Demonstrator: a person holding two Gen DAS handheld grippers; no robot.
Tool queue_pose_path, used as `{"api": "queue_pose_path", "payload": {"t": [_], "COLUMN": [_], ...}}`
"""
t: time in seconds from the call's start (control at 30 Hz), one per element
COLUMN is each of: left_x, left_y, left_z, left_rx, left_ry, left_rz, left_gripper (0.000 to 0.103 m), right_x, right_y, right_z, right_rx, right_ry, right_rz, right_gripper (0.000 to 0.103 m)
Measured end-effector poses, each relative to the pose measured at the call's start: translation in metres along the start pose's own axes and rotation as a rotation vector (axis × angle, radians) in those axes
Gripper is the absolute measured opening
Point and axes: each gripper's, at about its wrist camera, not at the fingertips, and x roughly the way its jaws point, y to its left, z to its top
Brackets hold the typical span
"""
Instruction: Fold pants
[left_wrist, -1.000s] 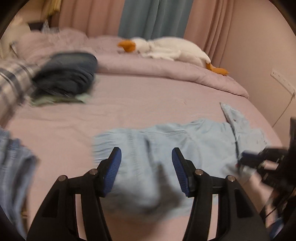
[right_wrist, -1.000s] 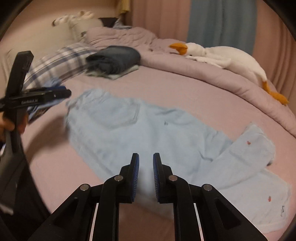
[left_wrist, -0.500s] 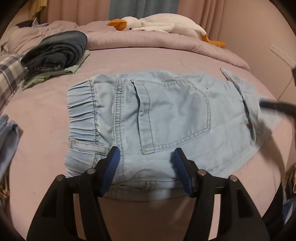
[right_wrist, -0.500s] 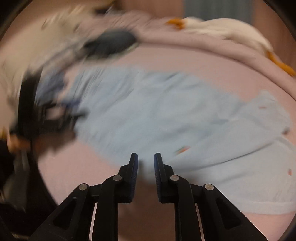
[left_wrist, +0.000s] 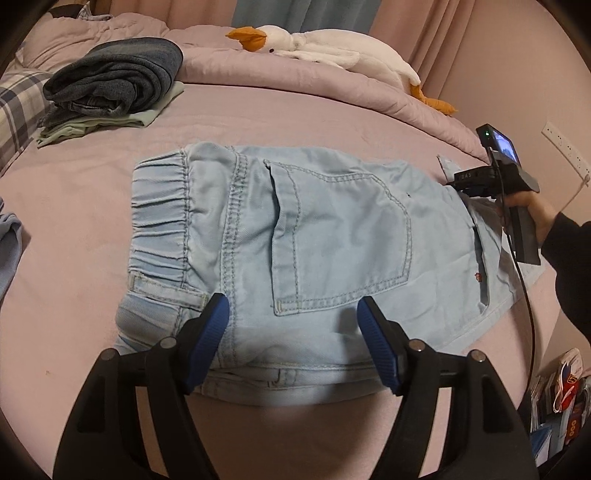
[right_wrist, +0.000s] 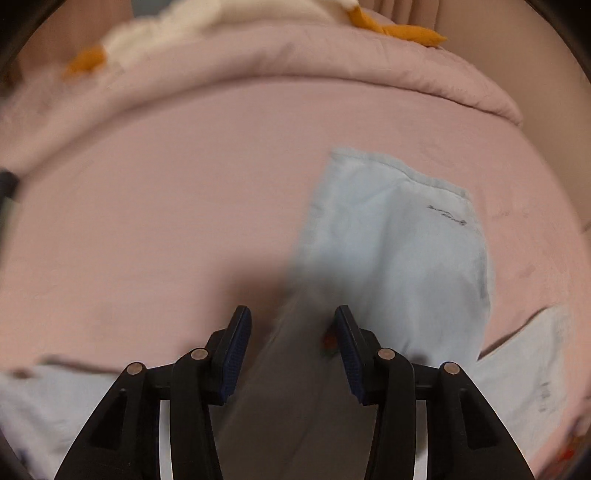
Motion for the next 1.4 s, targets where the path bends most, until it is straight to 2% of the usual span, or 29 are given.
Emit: {"api": "queue_pose_path", "payload": {"t": [0.03, 0.07, 0.1, 0.13, 0.23, 0.33, 0.4, 0.47, 0.53, 0.57, 0.63, 0.7, 0.73, 0.77, 0.83, 0.87, 0.97, 1.03, 1.13, 1.27, 1.3, 1.33, 1.37, 1.4], "left_x": [0.0, 0.0, 0.001, 0.001, -0.001, -0.001, -0.001, 0.0, 0.0, 0.001, 0.003, 0.003, 0.004, 0.003, 0.004, 0.004, 0.005, 0.005, 0.004, 0.006, 0.007, 0.007, 0.007, 0.007], "left_y": [0.0, 0.0, 0.0, 0.0, 0.004, 0.003, 0.002, 0.001, 0.0, -0.002, -0.004, -0.007, -0.007, -0.008, -0.009, -0.009, -0.01, -0.012, -0.014, -0.015, -0.015, -0.015, -0.016, -0.016], "left_z": [0.0, 0.0, 0.001, 0.002, 0.004, 0.004, 0.004, 0.005, 0.005, 0.005, 0.006, 0.007, 0.007, 0.007, 0.006, 0.006, 0.007, 0.008, 0.006, 0.007, 0.007, 0.008, 0.008, 0.009], "left_rx": [-0.001, -0.003, -0.008, -0.016, -0.049, -0.059, -0.061, -0.063, -0.064, -0.059, -0.049, -0.036, -0.033, -0.028, -0.019, -0.016, -0.021, -0.028, -0.031, -0.026, -0.024, -0.022, -0.019, -0.015], "left_ry": [0.0, 0.002, 0.004, 0.006, 0.007, 0.009, 0.011, 0.016, 0.023, 0.03, 0.039, 0.052, 0.055, 0.059, 0.065, 0.068, 0.075, 0.076, 0.075, 0.081, 0.085, 0.089, 0.093, 0.097], "left_rz": [0.0, 0.001, 0.0, -0.001, -0.015, -0.014, -0.008, 0.0, 0.012, 0.024, 0.042, 0.066, 0.072, 0.08, 0.094, 0.1, 0.124, 0.135, 0.147, 0.165, 0.169, 0.171, 0.171, 0.169], "left_gripper": [0.071, 0.071, 0.071, 0.071, 0.071, 0.071, 0.071, 0.071, 0.071, 0.071, 0.071, 0.071, 0.071, 0.071, 0.071, 0.071, 0.071, 0.071, 0.071, 0.071, 0.071, 0.071, 0.071, 0.071], "right_x": [0.003, 0.002, 0.0, -0.005, -0.025, -0.073, -0.103, -0.121, -0.124, -0.118, -0.092, -0.062, -0.055, -0.048, -0.043, -0.043, -0.045, -0.042, -0.036, -0.036, -0.038, -0.041, -0.045, -0.048], "right_y": [-0.001, -0.003, -0.007, -0.015, -0.043, -0.097, -0.138, -0.174, -0.202, -0.213, -0.228, -0.245, -0.252, -0.264, -0.286, -0.297, -0.318, -0.329, -0.34, -0.32, -0.323, -0.32, -0.314, -0.311], "right_z": [-0.002, -0.005, -0.008, -0.012, -0.015, -0.037, -0.066, -0.106, -0.144, -0.167, -0.186, -0.209, -0.216, -0.227, -0.239, -0.243, -0.242, -0.239, -0.228, -0.223, -0.227, -0.224, -0.22, -0.217], "right_rx": [-0.012, -0.013, -0.007, 0.003, 0.062, 0.241, 0.358, 0.436, 0.529, 0.568, 0.583, 0.654, 0.691, 0.765, 0.866, 0.898, 0.914, 0.913, 0.896, 0.876, 0.878, 0.875, 0.855, 0.841], "right_ry": [-0.015, -0.035, -0.045, -0.052, -0.12, -0.251, -0.348, -0.407, -0.443, -0.434, -0.367, -0.277, -0.265, -0.274, -0.317, -0.338, -0.354, -0.354, -0.302, -0.264, -0.264, -0.271, -0.286, -0.292], "right_rz": [-0.009, 0.001, 0.015, 0.041, 0.095, 0.241, 0.322, 0.312, 0.361, 0.368, 0.38, 0.374, 0.388, 0.433, 0.519, 0.531, 0.496, 0.508, 0.535, 0.519, 0.516, 0.503, 0.478, 0.465], "right_gripper": [0.046, 0.036, 0.011, 0.004, 0.003, 0.003, 0.003, 0.003, 0.003, 0.003, 0.004, 0.012, 0.014, 0.015, 0.025, 0.03, 0.03, 0.03, 0.03, 0.03, 0.027, 0.02, 0.003, 0.003]}}
